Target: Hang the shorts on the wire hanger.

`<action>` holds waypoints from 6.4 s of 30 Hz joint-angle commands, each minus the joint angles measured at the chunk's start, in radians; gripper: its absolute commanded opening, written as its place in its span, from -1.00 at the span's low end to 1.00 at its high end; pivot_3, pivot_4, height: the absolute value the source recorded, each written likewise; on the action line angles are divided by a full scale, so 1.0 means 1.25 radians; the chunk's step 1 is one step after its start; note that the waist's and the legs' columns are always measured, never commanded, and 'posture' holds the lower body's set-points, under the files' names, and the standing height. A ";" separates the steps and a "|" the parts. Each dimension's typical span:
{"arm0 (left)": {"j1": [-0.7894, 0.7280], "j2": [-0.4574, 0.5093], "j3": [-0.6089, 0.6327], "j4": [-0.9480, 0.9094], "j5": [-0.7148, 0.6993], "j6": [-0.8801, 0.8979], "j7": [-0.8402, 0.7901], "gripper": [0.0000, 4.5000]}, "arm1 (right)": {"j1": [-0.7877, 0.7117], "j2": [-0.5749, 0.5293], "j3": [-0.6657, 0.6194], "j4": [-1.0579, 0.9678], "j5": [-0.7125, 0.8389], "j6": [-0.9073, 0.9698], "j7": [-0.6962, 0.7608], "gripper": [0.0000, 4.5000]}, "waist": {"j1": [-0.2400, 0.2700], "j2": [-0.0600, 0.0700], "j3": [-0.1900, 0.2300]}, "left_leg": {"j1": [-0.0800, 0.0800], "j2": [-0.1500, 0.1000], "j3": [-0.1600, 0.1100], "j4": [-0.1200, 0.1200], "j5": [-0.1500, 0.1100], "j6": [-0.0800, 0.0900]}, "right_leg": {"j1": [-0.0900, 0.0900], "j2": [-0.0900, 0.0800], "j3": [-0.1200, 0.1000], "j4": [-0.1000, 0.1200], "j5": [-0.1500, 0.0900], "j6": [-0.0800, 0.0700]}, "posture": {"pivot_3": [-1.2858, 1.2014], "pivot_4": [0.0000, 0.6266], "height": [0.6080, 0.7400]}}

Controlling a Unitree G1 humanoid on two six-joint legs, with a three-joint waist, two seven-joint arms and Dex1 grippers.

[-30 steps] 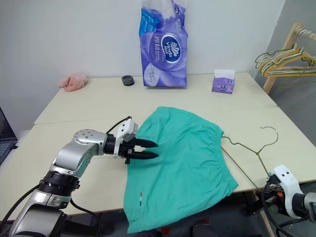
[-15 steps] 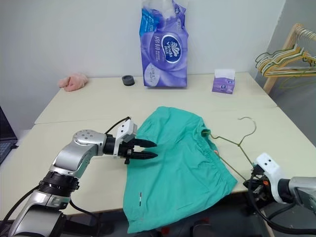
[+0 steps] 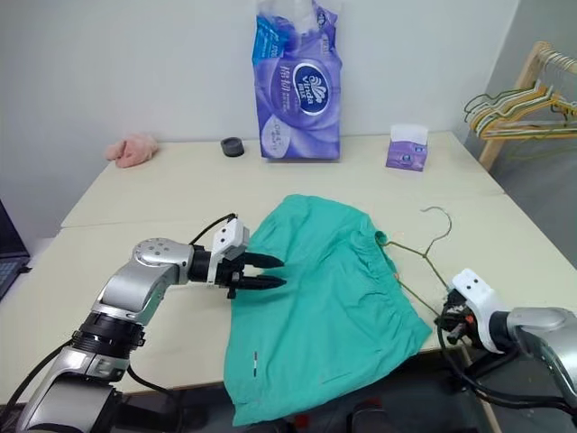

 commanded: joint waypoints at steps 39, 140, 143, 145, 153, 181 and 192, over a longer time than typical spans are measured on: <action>-0.373 -0.053 -0.005 0.306 0.061 -0.229 -0.154 0.98 | -0.271 -0.062 0.226 -0.156 -0.184 -0.173 0.072 -1.00 | -0.008 0.000 -0.001 | -0.001 -0.001 -0.001 0.001 0.000 0.000 | -0.001 -0.001 -0.001 0.000 0.001 0.001 | -0.12 -0.99 1.00; -0.234 -0.034 -0.043 0.288 0.116 -0.257 -0.248 -1.00 | 0.158 0.233 -0.159 -0.128 0.103 -0.125 -0.134 -0.99 | -0.018 -0.002 -0.020 | -0.002 -0.001 -0.009 0.001 0.000 -0.001 | 0.001 -0.001 -0.007 0.000 0.001 0.001 | -0.13 -0.94 1.00; -0.235 -0.019 -0.048 0.287 0.117 -0.251 -0.268 -1.00 | 0.165 0.219 -0.175 -0.122 0.109 -0.128 -0.123 -0.99 | -0.019 -0.002 -0.020 | -0.002 -0.001 -0.009 0.001 0.000 -0.001 | 0.001 -0.001 -0.007 0.000 0.001 0.001 | -0.13 -0.93 1.00; -0.237 -0.008 -0.064 0.283 0.108 -0.243 -0.271 -1.00 | 0.161 0.213 -0.180 -0.121 0.114 -0.126 -0.122 -0.99 | -0.020 -0.002 -0.019 | -0.002 -0.001 -0.009 0.001 0.000 -0.001 | 0.001 -0.001 -0.007 0.000 0.001 0.001 | -0.13 -0.89 1.00; -0.239 0.024 -0.120 0.277 0.094 -0.256 -0.272 -1.00 | 0.172 0.198 -0.195 -0.113 0.128 -0.123 -0.119 -0.99 | -0.020 -0.001 -0.019 | -0.002 -0.001 -0.009 0.001 0.000 -0.001 | 0.001 -0.001 -0.007 0.000 0.001 0.001 | -0.14 -0.87 1.00; -0.232 0.062 -0.156 0.236 0.062 -0.226 -0.272 -1.00 | 0.215 0.147 -0.223 -0.086 0.173 -0.094 -0.107 -0.99 | -0.019 0.000 -0.018 | -0.002 -0.001 -0.009 0.000 0.000 0.000 | 0.001 -0.001 -0.007 0.000 0.000 0.002 | -0.13 -0.87 1.00; -0.236 0.029 -0.145 0.301 0.136 -0.309 -0.220 -1.00 | 0.201 0.053 -0.234 -0.174 0.189 -0.073 -0.084 -0.99 | -0.019 0.001 -0.017 | -0.002 -0.001 -0.008 0.000 0.000 0.000 | 0.001 -0.001 -0.007 -0.001 0.000 0.002 | -0.14 -0.86 1.00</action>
